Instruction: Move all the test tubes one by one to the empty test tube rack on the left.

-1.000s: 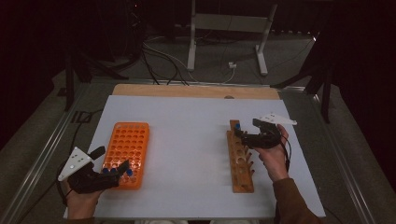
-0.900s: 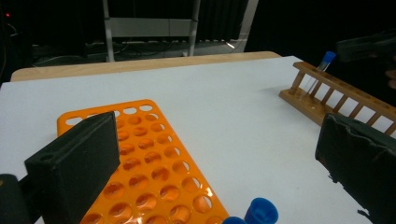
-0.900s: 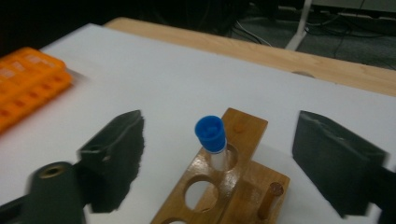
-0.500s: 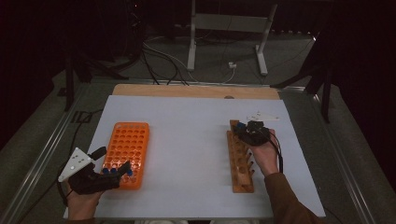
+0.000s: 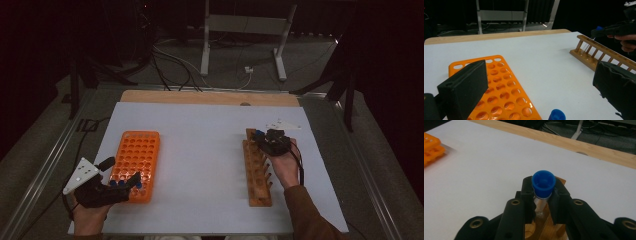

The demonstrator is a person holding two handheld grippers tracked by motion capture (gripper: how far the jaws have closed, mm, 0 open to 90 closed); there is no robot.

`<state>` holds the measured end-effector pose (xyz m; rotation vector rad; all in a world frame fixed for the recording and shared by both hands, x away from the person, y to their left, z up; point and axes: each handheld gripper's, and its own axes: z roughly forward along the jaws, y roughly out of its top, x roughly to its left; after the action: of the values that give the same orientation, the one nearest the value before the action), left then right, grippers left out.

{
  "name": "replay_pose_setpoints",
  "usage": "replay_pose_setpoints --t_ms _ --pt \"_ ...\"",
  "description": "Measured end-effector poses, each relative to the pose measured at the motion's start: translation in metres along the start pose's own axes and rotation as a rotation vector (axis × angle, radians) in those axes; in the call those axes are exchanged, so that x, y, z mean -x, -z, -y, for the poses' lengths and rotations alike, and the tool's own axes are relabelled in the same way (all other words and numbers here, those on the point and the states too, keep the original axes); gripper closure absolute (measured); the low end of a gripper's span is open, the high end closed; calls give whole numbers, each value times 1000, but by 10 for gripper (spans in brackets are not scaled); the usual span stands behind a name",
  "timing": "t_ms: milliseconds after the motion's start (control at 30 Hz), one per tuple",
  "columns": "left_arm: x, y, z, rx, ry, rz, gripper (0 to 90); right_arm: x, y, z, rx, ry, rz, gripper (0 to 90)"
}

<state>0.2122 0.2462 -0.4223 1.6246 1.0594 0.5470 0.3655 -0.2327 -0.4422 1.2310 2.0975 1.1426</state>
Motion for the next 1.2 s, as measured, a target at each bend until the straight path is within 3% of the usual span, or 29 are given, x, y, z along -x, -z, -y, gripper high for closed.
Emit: replay_pose_setpoints --t_ms 400,733,867,1200 --pt "7 -8 -2 -21 -9 14 9 1 19 -11 38 9 -11 762" --pt "18 -16 -8 -25 -32 36 9 -1 41 -24 107 17 -15 763" --pt "25 -20 -11 -31 -48 50 9 -5 47 -26 130 11 -48 762" --pt "47 -39 -17 -46 -87 81 9 -31 43 -28 111 31 -151 762"
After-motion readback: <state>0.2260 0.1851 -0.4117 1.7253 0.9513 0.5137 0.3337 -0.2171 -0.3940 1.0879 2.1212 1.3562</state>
